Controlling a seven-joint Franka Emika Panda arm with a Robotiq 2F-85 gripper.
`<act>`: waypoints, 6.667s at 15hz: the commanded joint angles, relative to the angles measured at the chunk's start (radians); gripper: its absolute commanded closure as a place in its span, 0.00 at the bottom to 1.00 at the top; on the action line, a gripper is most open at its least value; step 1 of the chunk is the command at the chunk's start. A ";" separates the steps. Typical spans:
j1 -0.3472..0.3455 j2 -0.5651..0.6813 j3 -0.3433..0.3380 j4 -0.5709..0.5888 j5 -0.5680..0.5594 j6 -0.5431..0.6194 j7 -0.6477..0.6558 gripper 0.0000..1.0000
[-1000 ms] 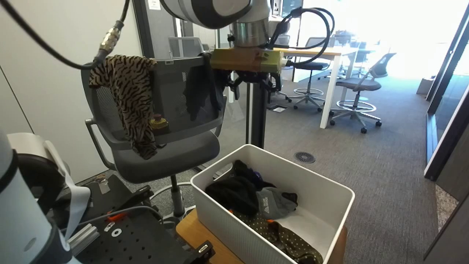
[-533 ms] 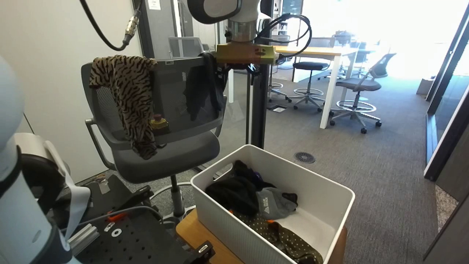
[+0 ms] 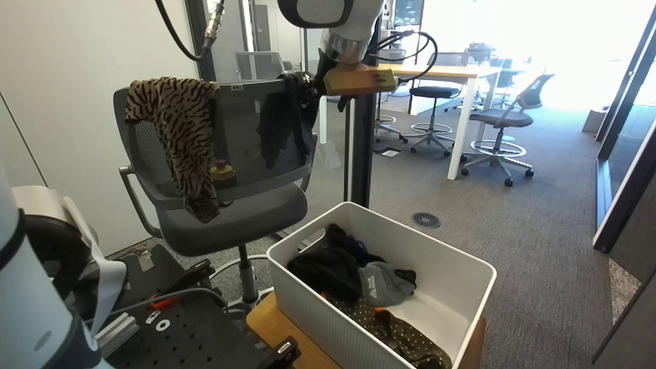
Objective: Move the black cloth from the chair head rest to the box
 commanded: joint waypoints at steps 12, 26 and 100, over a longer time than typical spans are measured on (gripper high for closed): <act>-0.257 0.303 0.185 0.289 0.126 -0.590 -0.562 0.00; -0.255 0.381 0.170 0.389 0.100 -0.687 -0.387 0.95; -0.389 0.425 0.075 0.157 -0.910 -0.041 1.345 0.99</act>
